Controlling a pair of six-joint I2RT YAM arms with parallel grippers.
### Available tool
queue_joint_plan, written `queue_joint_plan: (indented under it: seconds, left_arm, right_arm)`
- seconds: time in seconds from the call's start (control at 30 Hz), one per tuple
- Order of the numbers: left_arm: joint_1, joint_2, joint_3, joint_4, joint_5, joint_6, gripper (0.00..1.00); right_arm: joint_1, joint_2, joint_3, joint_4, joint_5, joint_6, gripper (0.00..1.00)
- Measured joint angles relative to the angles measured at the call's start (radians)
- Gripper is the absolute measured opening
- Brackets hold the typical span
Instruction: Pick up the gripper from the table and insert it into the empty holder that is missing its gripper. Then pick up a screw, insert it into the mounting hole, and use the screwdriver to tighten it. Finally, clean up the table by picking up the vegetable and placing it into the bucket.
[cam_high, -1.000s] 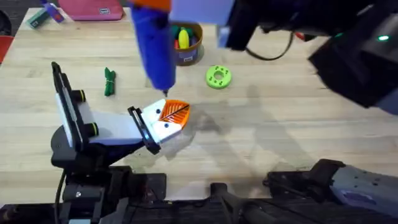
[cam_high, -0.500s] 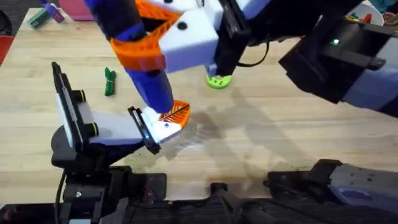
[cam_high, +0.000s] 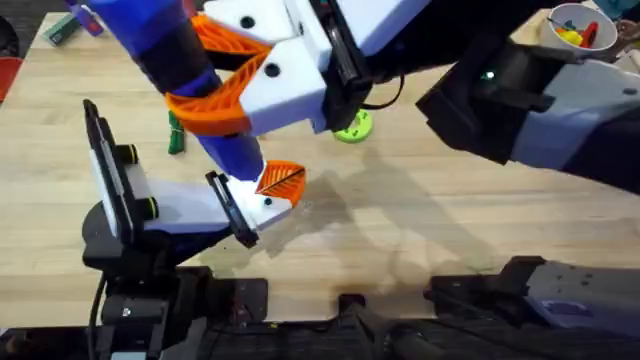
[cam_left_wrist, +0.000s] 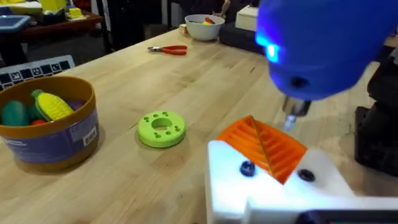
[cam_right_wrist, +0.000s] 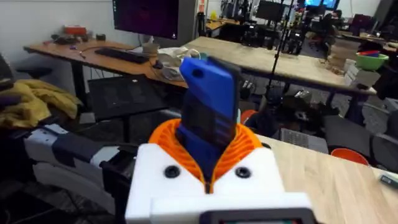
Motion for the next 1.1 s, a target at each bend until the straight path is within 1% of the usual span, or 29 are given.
queue_joint_plan:
  seconds: [0.37,0.7,1.1]
  left_arm:
    - [0.000,0.000,0.000,0.000,0.000,0.000,0.011]
    - [0.000,0.000,0.000,0.000,0.000,0.000,0.011]
    - [0.000,0.000,0.000,0.000,0.000,0.000,0.011]
  right_arm:
    - [0.000,0.036,0.000,0.013,-0.007,-0.012,0.023]
    - [0.000,0.041,0.000,0.017,-0.008,-0.019,0.023]
    - [0.000,0.084,0.000,0.023,-0.010,-0.027,0.023]
